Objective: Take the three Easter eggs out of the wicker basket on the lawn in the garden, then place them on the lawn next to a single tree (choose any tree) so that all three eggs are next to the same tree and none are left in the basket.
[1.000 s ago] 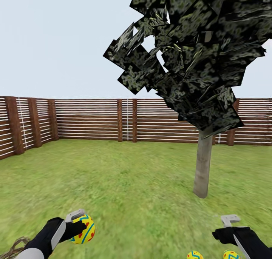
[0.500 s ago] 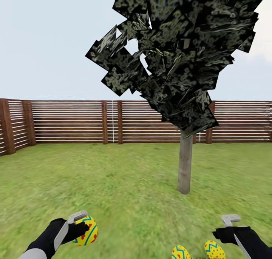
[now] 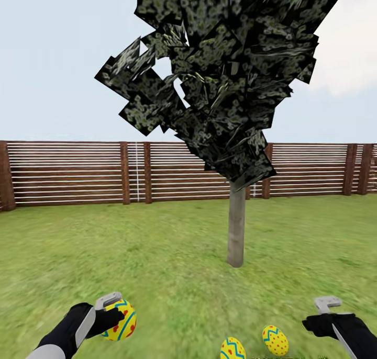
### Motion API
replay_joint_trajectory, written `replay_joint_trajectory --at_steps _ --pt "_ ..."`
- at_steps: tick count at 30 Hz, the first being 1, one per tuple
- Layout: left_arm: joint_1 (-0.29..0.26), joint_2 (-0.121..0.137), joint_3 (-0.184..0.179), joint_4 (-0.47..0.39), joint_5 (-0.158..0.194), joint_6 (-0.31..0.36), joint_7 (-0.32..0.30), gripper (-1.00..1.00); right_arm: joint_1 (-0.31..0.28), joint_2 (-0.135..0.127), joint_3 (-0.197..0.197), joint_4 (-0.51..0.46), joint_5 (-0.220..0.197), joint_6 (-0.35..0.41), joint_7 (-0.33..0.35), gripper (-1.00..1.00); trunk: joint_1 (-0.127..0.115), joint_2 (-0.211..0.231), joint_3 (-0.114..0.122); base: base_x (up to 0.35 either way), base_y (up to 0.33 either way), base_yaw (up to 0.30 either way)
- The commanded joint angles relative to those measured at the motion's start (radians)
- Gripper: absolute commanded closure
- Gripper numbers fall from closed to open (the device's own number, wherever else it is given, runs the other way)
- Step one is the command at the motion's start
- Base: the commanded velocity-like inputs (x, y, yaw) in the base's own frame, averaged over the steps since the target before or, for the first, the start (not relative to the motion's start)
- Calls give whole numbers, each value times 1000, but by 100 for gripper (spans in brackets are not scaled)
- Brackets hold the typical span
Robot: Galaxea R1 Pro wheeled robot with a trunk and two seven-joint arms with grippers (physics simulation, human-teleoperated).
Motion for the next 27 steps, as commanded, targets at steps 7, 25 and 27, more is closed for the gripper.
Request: replay_joint_trajectory --at_steps 7,25,27 --pt "-1 1 5 -2 2 7 -3 100 -1 2 -4 -2 10 6 8 -100 0 -1 7 0 0 -244" --pt "-1 -1 5 -2 1 7 -3 100 -1 2 -4 -1 11 8 8 -100 0 -1 26 0 0 -212" --pt "-1 -3 5 -2 1 6 -3 100 -1 2 -4 3 11 10 8 -100 0 -1 26 0 0 -10"
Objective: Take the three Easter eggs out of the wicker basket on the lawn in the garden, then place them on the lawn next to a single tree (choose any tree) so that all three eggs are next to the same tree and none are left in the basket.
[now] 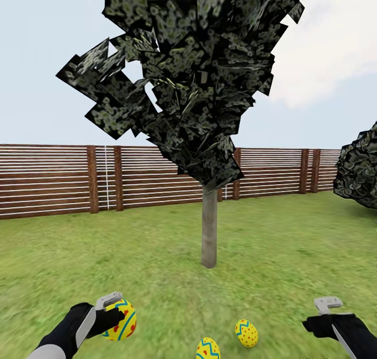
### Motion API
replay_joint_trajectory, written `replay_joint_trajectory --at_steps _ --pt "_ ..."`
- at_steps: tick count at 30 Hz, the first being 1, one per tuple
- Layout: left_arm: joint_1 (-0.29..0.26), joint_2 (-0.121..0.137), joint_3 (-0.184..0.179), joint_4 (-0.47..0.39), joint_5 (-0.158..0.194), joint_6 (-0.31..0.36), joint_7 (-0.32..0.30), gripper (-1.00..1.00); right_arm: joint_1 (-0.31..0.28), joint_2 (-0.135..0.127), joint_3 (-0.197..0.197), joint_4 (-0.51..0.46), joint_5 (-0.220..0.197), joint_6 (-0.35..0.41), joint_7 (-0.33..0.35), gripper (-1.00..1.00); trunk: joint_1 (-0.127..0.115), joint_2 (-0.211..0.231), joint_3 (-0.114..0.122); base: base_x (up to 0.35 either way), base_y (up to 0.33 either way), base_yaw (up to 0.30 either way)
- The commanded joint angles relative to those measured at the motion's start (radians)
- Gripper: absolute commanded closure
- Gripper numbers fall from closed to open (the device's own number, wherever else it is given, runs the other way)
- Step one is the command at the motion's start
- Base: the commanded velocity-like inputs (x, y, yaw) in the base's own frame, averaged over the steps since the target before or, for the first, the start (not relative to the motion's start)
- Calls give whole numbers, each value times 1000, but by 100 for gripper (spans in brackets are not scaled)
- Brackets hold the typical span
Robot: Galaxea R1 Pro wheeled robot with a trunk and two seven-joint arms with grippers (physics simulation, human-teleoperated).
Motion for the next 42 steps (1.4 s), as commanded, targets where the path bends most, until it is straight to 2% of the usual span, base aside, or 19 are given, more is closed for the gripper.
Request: replay_joint_trajectory --at_steps 1,15,42 --pt "0 -1 5 -1 2 6 -3 100 0 0 -6 0 9 5 8 -100 0 -1 -1 0 0 -3" --pt "0 -1 5 -1 3 6 -3 100 0 4 -5 5 10 36 5 -100 0 -1 -1 0 0 0" --pt "0 -12 5 35 2 8 -1 100 0 4 -6 -3 10 36 5 -100 103 -190 -86 0 0 0"
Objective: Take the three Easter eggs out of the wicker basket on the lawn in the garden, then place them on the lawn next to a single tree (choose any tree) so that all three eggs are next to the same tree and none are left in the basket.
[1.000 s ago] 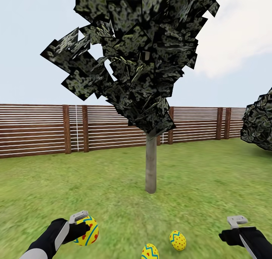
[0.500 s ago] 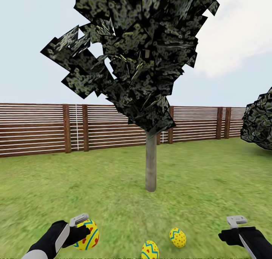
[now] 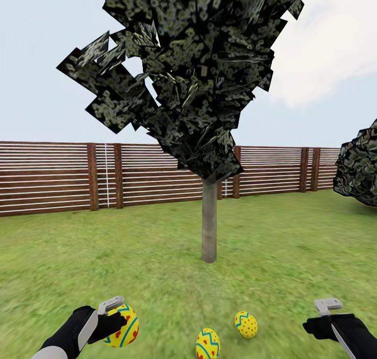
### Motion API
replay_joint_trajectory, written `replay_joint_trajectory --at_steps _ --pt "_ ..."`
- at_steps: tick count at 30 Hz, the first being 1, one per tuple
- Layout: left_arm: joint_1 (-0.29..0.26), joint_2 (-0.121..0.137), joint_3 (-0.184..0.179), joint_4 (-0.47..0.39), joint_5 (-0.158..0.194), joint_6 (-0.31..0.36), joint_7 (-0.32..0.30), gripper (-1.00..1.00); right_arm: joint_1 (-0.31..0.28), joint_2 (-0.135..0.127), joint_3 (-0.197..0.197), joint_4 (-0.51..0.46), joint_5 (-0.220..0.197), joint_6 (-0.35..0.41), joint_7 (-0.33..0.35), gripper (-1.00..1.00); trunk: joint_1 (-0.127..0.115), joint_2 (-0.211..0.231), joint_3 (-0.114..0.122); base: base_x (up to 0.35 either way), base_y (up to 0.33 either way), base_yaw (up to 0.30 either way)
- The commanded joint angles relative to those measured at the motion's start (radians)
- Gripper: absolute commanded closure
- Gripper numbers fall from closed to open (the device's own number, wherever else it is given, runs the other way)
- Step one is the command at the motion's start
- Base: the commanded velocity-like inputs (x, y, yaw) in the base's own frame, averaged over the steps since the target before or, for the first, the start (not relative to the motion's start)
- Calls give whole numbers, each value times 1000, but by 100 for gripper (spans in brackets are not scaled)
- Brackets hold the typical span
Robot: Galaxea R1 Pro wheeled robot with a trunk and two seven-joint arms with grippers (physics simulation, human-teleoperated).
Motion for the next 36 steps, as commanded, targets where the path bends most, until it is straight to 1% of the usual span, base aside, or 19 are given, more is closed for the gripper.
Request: replay_joint_trajectory --at_steps 1,8,11,14,16,20,24,26,29,34,35,36 --pt "0 -1 5 -2 2 6 -3 100 0 1 -5 -2 10 5 8 -100 4 -8 -5 0 0 0" --pt "-1 0 5 -1 2 6 -3 100 0 2 -4 -3 9 5 8 -100 31 -57 -26 0 0 0" --pt "0 -6 5 -1 1 6 0 100 0 -2 -5 -3 9 5 8 -100 42 -78 -36 0 0 0" --pt "-1 -8 5 -1 2 6 24 100 0 -1 -4 -3 10 5 8 -100 54 -99 -45 0 0 0" --pt "-1 -12 5 -1 2 6 30 100 0 0 -3 -3 10 5 8 -100 61 -113 -52 0 0 0" --pt "0 -16 5 0 3 11 26 100 0 -1 -4 -2 10 6 9 -100 77 -141 -64 0 0 0" --pt "-1 -22 5 0 4 17 24 100 0 -9 -6 0 10 6 10 -100 92 -169 -77 0 0 0" --pt "-1 -24 5 0 3 16 27 100 0 -9 -6 -1 10 6 9 -100 100 -183 -83 0 0 0" --pt "-1 -37 5 1 3 15 28 100 0 -9 -5 -2 9 6 8 -100 111 -204 -92 0 0 0" --pt "-1 -42 -7 1 2 14 29 100 0 -10 -7 -3 8 6 9 -100 130 -239 -108 0 0 0" --pt "-1 -42 -8 1 2 14 30 100 0 -10 -17 -3 8 6 9 -100 134 -246 -111 0 0 0" --pt "-1 -42 -8 1 1 14 30 100 0 -9 -41 -3 9 6 9 -100 138 -253 -114 0 0 0"
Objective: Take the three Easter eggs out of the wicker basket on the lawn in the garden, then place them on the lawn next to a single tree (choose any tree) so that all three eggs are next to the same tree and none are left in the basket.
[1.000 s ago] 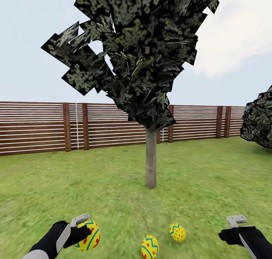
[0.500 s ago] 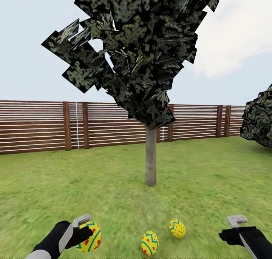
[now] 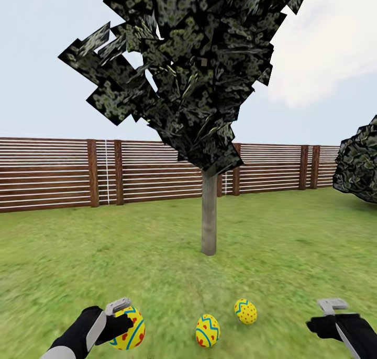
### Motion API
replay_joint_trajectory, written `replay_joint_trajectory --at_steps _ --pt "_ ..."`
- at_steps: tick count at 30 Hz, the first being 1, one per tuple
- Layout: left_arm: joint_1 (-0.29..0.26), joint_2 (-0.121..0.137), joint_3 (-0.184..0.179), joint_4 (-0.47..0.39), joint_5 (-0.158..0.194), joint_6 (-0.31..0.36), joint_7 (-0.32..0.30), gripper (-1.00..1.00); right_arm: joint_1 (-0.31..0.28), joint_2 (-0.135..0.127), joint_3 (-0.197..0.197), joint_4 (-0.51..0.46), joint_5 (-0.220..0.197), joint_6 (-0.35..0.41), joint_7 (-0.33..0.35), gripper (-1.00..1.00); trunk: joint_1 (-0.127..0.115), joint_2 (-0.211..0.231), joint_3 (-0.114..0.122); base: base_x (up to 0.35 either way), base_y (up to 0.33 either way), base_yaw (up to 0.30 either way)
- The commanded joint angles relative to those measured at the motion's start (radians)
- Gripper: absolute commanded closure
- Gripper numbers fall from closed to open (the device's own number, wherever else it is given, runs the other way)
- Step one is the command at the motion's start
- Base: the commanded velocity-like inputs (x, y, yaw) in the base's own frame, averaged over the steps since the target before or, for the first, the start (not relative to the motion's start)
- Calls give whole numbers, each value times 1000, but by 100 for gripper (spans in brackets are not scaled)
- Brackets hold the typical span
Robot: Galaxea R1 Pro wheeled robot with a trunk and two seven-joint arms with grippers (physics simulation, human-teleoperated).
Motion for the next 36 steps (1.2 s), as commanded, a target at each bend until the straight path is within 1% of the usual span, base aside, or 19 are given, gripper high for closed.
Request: replay_joint_trajectory --at_steps 1,2,4,13,18,21,36 --pt "0 0 5 -1 2 6 -3 100 0 1 -36 -2 10 5 8 -100 4 -8 -5 0 0 0" --pt "0 0 5 7 2 4 -2 100 0 1 -61 -3 10 5 9 -100 8 -15 -8 0 0 0" --pt "0 -1 1 41 2 0 -2 100 0 2 -74 -3 12 6 9 -100 15 -29 -14 0 0 0" --pt "0 -8 -4 49 2 -2 -2 100 0 12 -74 -3 18 5 9 -100 50 -92 -42 0 0 0" --pt "0 -10 -4 49 -15 -2 -2 100 0 12 -74 -3 21 5 9 -100 69 -127 -58 0 0 0" --pt "0 -15 -4 49 -15 -2 -2 100 0 12 -74 -3 21 5 9 -100 70 -128 -69 0 0 0" --pt "0 -16 -4 49 -15 -2 -2 100 0 13 -72 -2 24 5 8 -100 77 -131 -127 0 0 0"
